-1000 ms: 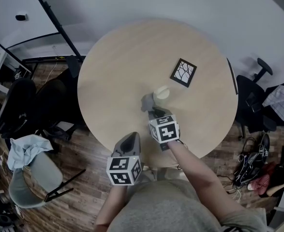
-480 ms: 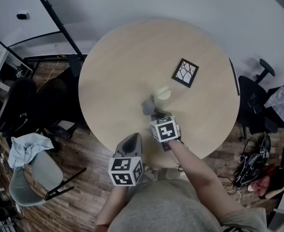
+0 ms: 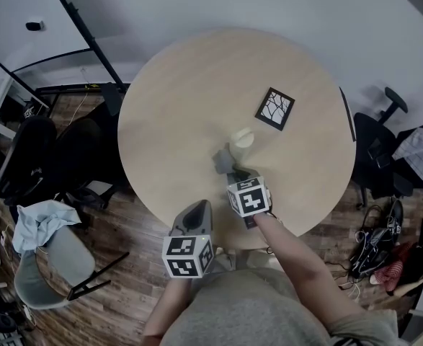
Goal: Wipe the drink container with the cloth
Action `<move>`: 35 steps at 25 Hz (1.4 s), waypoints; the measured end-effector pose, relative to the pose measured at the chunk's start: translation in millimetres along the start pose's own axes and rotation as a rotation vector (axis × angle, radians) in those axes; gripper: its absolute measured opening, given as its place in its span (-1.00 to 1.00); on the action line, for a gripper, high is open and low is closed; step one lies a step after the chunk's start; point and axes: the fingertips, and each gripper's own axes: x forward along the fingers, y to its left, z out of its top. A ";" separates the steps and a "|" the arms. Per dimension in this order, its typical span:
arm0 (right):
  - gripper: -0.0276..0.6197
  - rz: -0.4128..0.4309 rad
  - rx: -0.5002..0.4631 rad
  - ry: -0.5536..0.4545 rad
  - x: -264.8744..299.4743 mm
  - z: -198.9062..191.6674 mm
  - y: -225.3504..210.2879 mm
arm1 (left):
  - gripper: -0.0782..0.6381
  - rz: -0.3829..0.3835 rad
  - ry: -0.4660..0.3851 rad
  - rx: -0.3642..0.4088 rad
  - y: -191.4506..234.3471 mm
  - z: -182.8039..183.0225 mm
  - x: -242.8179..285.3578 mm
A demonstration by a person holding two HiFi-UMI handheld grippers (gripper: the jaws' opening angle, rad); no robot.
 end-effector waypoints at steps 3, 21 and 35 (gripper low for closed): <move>-0.88 0.019 -0.019 -0.048 -17.3 4.0 9.4 | -0.77 -0.009 -0.001 0.009 0.0 -1.9 -4.4; -0.88 0.000 0.064 -0.293 -149.1 -3.1 57.2 | -0.77 -0.098 -0.018 0.073 -18.5 -19.0 -57.9; -0.88 -0.064 0.124 -0.434 -236.7 -15.2 56.8 | -0.77 -0.161 -0.061 0.096 -44.5 -20.3 -85.3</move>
